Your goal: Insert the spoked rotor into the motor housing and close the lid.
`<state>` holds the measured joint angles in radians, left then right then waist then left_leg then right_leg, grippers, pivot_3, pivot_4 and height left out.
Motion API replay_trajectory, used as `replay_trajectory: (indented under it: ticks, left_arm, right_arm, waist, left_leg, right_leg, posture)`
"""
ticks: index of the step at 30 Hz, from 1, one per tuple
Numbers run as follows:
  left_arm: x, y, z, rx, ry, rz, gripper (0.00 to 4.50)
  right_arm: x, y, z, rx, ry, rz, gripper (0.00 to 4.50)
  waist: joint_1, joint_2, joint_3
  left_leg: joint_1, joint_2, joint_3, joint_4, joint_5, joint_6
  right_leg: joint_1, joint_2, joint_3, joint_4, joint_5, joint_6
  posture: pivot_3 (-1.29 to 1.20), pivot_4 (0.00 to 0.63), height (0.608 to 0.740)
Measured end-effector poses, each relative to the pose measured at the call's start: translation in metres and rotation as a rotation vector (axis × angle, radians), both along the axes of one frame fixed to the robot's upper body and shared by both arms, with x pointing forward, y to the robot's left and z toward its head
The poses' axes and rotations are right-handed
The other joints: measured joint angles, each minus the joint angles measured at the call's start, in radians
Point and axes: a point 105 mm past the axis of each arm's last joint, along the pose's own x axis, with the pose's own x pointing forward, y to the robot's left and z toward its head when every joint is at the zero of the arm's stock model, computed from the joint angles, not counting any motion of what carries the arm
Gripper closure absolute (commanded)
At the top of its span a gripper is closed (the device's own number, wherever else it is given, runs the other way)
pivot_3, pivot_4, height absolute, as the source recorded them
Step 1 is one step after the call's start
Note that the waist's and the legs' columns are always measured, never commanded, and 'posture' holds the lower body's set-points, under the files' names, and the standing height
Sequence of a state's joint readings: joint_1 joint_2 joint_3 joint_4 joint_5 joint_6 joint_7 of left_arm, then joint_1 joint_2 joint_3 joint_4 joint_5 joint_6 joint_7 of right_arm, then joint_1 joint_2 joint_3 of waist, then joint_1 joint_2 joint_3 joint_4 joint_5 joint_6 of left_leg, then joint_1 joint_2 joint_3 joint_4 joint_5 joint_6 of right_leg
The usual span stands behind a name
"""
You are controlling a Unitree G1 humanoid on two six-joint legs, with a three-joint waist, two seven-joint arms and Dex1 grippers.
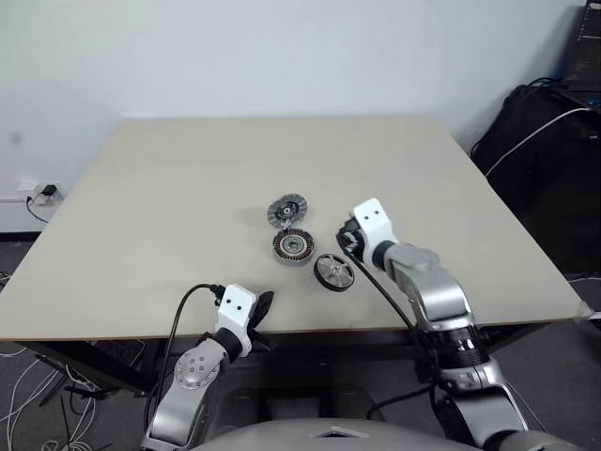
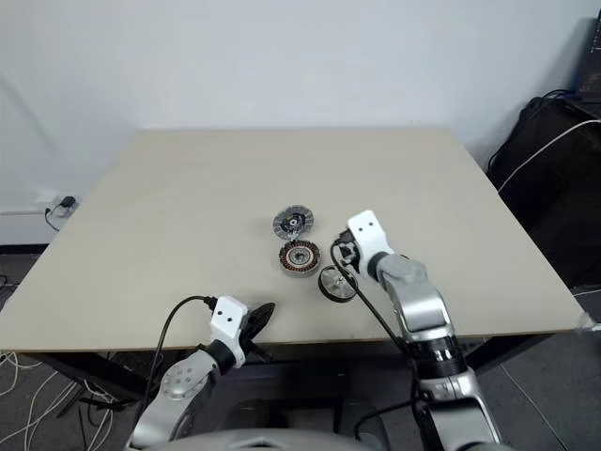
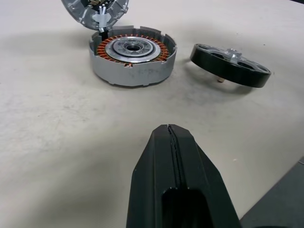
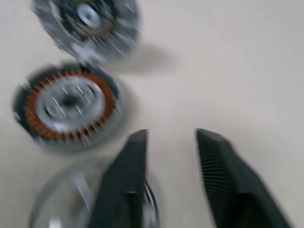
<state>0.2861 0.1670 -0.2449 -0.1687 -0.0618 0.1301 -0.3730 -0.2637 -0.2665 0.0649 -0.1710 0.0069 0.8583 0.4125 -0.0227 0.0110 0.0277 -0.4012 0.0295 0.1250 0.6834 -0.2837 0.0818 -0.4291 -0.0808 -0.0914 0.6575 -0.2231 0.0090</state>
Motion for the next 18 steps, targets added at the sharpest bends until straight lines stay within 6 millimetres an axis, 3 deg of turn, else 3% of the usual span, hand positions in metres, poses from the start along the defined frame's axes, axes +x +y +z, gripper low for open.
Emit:
replay_trajectory:
  ticks: [3, 11, 18]
  left_arm:
    - [0.002, 0.002, 0.002, 0.005, -0.012, 0.0, 4.5]
    - [0.007, 0.009, 0.006, 0.032, -0.038, -0.001, 4.5]
    - [0.008, 0.008, 0.007, 0.031, -0.042, -0.017, 4.5]
  right_arm:
    - [-0.02, -0.013, -0.006, 0.05, 0.08, -0.076, 0.96]
    - [-0.052, -0.01, -0.017, 0.408, 0.354, -0.25, 0.96]
    - [-0.056, -0.012, -0.024, 0.547, 0.472, -0.352, 0.96]
  waist:
    - [0.002, 0.0, 0.0]
    - [0.007, 0.001, 0.0]
    - [0.009, 0.002, 0.001]
  left_leg:
    - [0.0, 0.0, -0.002, 0.0, 0.0, 0.0]
    - [-0.001, 0.0, -0.005, 0.0, 0.0, 0.0]
    - [-0.002, 0.0, -0.005, 0.0, 0.0, 0.0]
  right_leg:
    - [0.0, 0.0, -0.001, 0.0, 0.0, 0.0]
    - [0.001, 0.0, -0.003, -0.001, 0.0, 0.0]
    - [0.001, 0.0, -0.004, -0.002, 0.0, -0.001]
  posture:
    - [0.0, 0.0, 0.74]
    - [0.0, 0.0, 0.74]
    - [0.0, 0.0, 0.74]
